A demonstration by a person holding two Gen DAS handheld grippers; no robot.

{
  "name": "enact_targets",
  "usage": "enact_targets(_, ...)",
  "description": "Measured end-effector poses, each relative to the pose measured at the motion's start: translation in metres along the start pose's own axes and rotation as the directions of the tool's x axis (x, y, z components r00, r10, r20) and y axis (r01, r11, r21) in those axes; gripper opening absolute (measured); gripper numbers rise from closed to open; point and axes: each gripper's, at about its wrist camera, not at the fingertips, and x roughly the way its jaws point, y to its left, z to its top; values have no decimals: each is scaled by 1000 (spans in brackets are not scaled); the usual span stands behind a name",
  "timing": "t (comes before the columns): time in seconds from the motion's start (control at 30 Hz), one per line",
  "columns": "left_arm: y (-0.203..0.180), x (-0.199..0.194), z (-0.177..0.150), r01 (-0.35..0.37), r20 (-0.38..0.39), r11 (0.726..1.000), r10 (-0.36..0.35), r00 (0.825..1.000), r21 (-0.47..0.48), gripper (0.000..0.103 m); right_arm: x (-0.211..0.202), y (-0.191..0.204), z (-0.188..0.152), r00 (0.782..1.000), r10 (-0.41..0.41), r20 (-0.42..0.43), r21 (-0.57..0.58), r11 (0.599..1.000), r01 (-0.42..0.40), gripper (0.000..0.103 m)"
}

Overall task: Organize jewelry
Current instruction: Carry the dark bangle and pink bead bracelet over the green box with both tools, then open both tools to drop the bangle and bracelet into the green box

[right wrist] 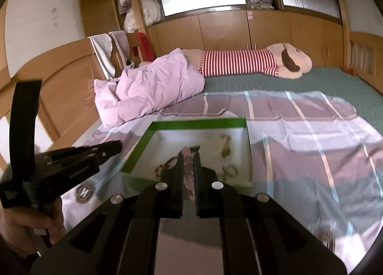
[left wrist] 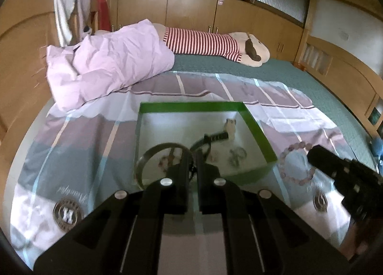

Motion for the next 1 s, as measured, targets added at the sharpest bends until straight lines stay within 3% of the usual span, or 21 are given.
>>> enact_targets(0.13,-7,38,22,-14,-10,999,15,1000,35,6,41,-16,10,999,14,-36,41,999,-12,8)
enact_targets(0.33,7,91,28,12,-76,998,-16,997,-63,7,86,-30,12,994,0,-110,90,996,10,8)
enact_targets(0.37,7,95,27,13,-83,998,-18,996,-62,21,90,-30,12,993,3,-117,87,996,7,14)
enact_targets(0.4,6,99,24,18,-92,999,-22,996,-47,60,93,-31,11,992,11,-127,85,996,0,33)
enact_targets(0.43,5,99,22,1,-86,1000,-4,996,-30,81,94,-33,11,990,10,-141,88,996,2,43)
enact_targets(0.47,5,97,22,-20,-68,1000,18,998,-20,95,89,-36,11,991,5,-134,102,995,8,52)
enact_targets(0.57,5,71,30,-45,15,999,45,999,4,95,58,-38,25,999,2,-41,125,992,3,53)
enact_targets(0.6,7,44,38,-48,80,999,49,996,-10,95,40,-36,32,1000,4,10,124,992,-5,53)
enact_targets(0.67,12,3,48,-20,176,999,27,984,-41,95,3,-30,40,995,23,100,112,993,-34,53)
enact_targets(0.77,20,-75,44,42,313,997,-22,949,-58,96,-40,-20,36,984,57,166,50,997,-66,53)
enact_targets(0.9,20,-118,0,-62,359,998,58,932,1,96,-55,-12,11,990,66,121,3,998,-66,53)
enact_targets(1.0,27,-124,-42,-162,302,987,152,941,8,97,-51,0,-19,997,63,41,-84,995,-59,53)
